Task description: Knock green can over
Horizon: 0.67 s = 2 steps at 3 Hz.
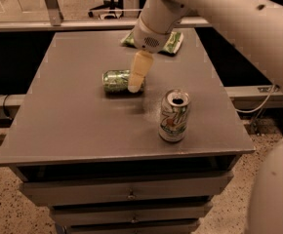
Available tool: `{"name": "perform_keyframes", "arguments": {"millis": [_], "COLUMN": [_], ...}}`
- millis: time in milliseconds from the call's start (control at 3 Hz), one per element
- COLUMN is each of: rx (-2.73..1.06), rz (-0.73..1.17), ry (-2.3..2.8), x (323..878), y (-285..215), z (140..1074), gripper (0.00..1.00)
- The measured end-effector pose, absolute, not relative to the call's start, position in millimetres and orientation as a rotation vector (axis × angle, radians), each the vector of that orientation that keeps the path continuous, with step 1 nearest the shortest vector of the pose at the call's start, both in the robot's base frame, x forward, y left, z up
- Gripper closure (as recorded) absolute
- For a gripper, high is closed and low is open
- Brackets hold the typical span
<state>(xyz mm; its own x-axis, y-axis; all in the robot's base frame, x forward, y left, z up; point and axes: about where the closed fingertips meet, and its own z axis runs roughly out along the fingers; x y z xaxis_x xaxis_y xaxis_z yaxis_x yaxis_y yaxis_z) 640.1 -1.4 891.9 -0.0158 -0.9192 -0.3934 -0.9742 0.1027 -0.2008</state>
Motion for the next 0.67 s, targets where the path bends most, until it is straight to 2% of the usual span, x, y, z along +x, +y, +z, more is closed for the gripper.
{"name": "perform_keyframes", "arguments": {"millis": [333,667], "rx": [-1.62,-1.36], "rz": [0.216,0.147], "ry": [1.932,1.905], "x": [652.2,651.9], "y": [-45.5,-109.8], "z": [924.3,961.2], "gripper": [0.0,0.0]}}
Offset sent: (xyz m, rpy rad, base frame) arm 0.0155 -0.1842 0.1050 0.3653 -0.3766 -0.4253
